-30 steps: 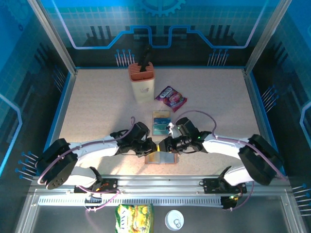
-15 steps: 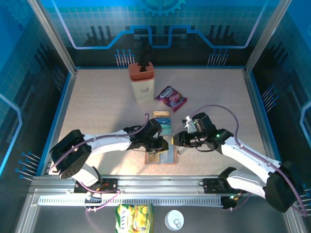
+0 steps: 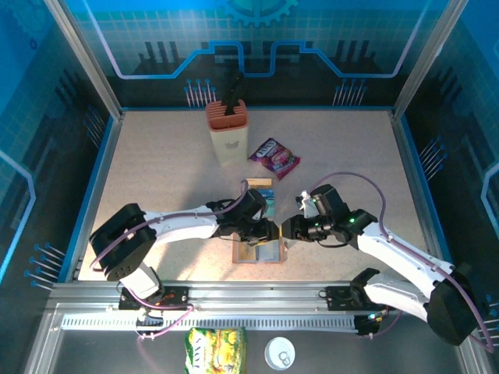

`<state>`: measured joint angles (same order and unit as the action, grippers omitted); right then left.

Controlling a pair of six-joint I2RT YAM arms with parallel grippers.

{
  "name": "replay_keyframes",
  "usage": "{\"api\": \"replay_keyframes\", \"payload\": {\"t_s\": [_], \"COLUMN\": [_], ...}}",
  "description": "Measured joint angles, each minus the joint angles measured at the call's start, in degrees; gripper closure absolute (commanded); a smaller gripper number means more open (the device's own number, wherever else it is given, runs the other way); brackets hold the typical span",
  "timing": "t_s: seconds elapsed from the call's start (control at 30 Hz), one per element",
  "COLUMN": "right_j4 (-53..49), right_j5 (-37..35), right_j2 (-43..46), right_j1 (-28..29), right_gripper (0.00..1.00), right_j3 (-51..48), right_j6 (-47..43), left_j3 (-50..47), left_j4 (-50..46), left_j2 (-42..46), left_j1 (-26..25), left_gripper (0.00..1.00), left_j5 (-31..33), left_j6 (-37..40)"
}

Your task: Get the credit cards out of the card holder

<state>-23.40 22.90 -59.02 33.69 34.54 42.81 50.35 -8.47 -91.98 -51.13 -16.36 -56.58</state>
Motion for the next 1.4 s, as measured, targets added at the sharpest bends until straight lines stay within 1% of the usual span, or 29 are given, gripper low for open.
{"api": "replay_keyframes", "payload": {"t_s": [0.03, 0.27, 0.43, 0.6, 0.87, 1.03, 1.2, 1.4], "right_j4": [0.0, 0.1, 0.0, -0.4, -1.5, -1.7, -1.3, 0.5], "right_j5": [0.0, 0.0, -0.1, -0.7, -1.6, -1.5, -1.4, -1.4], "right_j2": [0.0, -0.7, -1.0, -0.8, 0.9, 1.1, 1.1, -1.8], "right_j1": [0.0, 0.0, 0.0, 0.0, 0.0, 0.0, 0.0, 1.6], "right_gripper": [0.63, 0.63, 0.63, 0.62, 0.62, 0.62, 0.62, 0.61], "right_j3": [0.0, 0.0, 0.0, 0.0, 0.0, 0.0, 0.0, 0.0], "right_j6": [0.0, 0.0, 0.0, 0.0, 0.0, 0.1, 0.7, 1.3], "left_j3": [0.0, -1.6, -2.7, -2.7, -1.1, -0.6, -0.6, -1.5], "left_j4": [-0.3, -0.4, -0.5, 0.9, 1.5, 1.4, 0.8, -0.3], "left_j2": [0.5, 5.1, 5.6, 3.2, -4.4, -4.6, -1.9, 5.6], "left_j1": [0.2, 2.0, 3.3, 3.3, 2.5, 2.3, 2.6, 4.7], "left_gripper": [0.55, 0.53, 0.53, 0.53, 0.53, 0.53, 0.53, 0.53], "left_j5": [0.0, 0.0, 0.0, -1.0, -1.8, -1.7, -1.3, -0.3], "left_j6": [0.0, 0.2, 0.2, 0.2, 0.2, 0.2, 0.2, 0.4]}}
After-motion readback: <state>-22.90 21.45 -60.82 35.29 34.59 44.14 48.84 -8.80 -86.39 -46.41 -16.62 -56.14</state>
